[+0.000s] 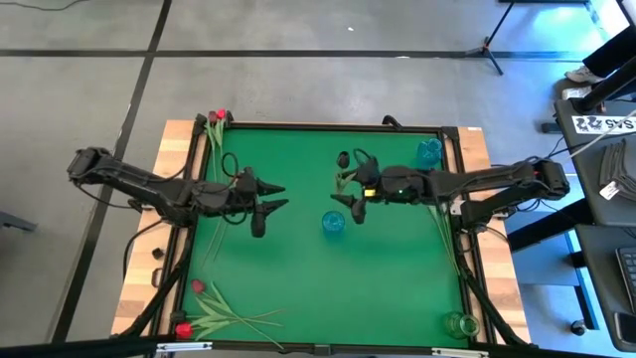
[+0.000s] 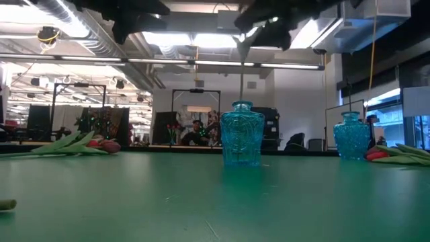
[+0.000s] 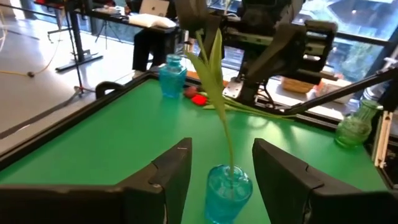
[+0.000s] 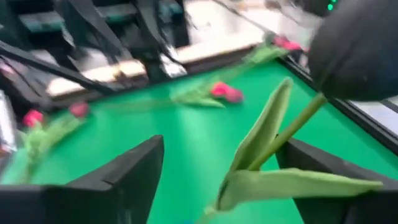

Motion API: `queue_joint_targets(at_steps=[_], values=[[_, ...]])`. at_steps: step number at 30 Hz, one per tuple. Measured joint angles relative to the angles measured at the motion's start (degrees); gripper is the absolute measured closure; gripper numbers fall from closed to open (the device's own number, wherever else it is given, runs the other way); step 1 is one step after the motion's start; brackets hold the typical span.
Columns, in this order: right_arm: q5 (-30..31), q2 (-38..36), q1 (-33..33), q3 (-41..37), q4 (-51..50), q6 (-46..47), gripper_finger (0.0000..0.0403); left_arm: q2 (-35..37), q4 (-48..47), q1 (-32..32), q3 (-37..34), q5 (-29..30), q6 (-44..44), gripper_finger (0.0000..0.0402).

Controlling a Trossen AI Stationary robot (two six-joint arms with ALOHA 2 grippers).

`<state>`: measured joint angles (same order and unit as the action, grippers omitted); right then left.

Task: Sort flowers into vase by color
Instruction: Put the black tulip into the bottom blue vase

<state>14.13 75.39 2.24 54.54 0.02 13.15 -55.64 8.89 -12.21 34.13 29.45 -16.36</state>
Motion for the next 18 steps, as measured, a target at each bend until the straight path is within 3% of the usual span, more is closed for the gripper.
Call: queue_joint_targets(at_steps=[6,15,18], values=[[-0.6,-3.1,0.0,3.9,-12.9,1.9,0.0080,2.2,-2.6,0.7,0.0,0.1,0.2,0.0233],[-2.9,-5.2,0.0,4.1,-13.0,3.0,0.0079,2.1,-2.9,0.7,0.0,0.1,0.2,0.0233],[-3.7,-6.3,0.0,5.5,-19.4,3.1,0.0079,2.1,-3.0,0.5,0.0,0.1,0.2,0.0233]])
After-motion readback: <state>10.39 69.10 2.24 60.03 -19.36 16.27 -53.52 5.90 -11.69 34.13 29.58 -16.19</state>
